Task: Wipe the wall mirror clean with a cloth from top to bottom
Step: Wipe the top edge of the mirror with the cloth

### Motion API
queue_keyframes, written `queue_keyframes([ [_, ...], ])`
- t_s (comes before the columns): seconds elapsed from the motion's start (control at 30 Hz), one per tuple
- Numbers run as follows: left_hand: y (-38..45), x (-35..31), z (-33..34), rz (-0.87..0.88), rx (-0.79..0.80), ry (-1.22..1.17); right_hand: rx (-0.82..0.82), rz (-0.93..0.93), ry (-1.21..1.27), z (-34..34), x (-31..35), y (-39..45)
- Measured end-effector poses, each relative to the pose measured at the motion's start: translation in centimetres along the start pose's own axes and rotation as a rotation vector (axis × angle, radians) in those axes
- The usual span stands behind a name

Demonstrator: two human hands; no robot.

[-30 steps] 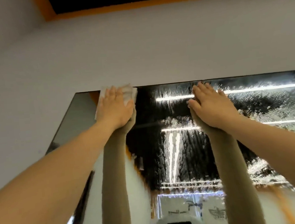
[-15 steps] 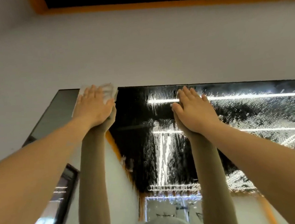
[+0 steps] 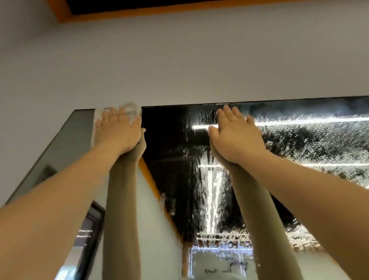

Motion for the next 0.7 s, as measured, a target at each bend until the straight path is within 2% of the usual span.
queue_keyframes([
  [0.27,-6.4,-10.5,1.1,0.237,0.033,-0.015,-0.029,-0.003,0.043,0.1,-0.2,0.2],
  [0.6,-6.6,-10.3,0.8,0.241,0.049,-0.017,0.013,-0.058,0.193,-1.4,-1.0,0.0],
  [0.7,-6.7,-10.3,0.9,0.249,0.027,-0.023,-0.034,-0.087,0.056,-3.1,-3.9,-0.8],
])
Point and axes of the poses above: each hand's wrist, its own y-axis towards the middle knuckle, its own z-axis out of the palm, x = y × z, the point moved 4 cm from there along y, towards the middle knuckle, and after that the axes turned 12 degrees about -z, right-handed, at the moved point
